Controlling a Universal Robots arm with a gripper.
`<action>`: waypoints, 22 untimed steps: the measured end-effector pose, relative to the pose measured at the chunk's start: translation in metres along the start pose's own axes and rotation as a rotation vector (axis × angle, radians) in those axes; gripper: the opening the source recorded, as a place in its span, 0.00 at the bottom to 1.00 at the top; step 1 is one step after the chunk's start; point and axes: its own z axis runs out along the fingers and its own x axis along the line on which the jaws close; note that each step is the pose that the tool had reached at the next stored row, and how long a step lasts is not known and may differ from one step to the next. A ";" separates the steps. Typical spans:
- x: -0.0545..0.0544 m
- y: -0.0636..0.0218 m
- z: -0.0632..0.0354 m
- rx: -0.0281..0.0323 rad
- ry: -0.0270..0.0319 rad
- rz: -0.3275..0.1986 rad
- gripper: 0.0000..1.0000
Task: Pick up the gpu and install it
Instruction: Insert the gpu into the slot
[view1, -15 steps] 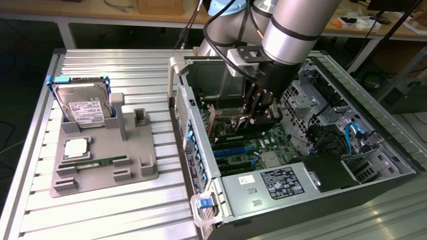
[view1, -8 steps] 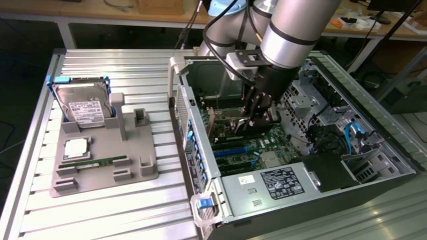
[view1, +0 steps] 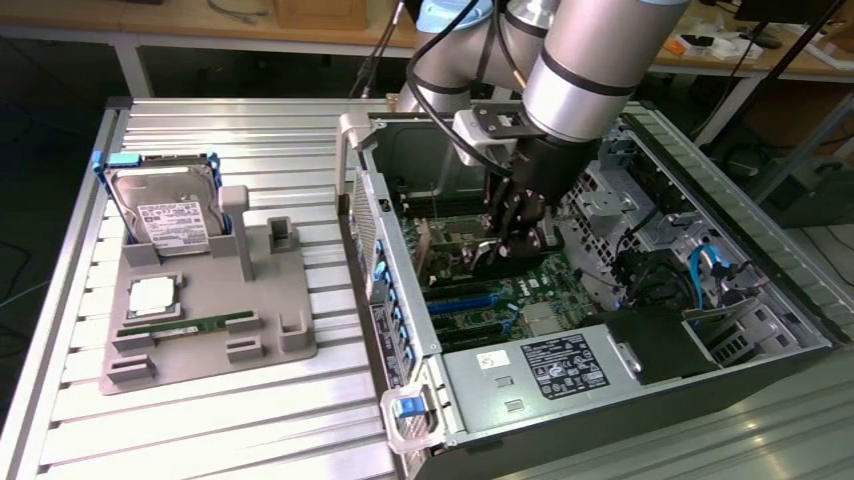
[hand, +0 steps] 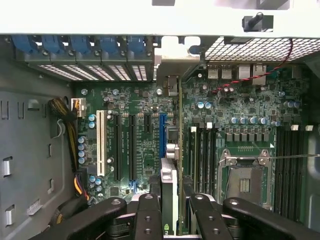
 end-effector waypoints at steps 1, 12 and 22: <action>0.001 0.0000 0.0002 0.0001 -0.0002 0.000 0.27; 0.003 0.0001 0.0019 0.0004 -0.0001 0.000 0.27; 0.003 0.0010 0.0026 0.0073 -0.0003 0.000 0.27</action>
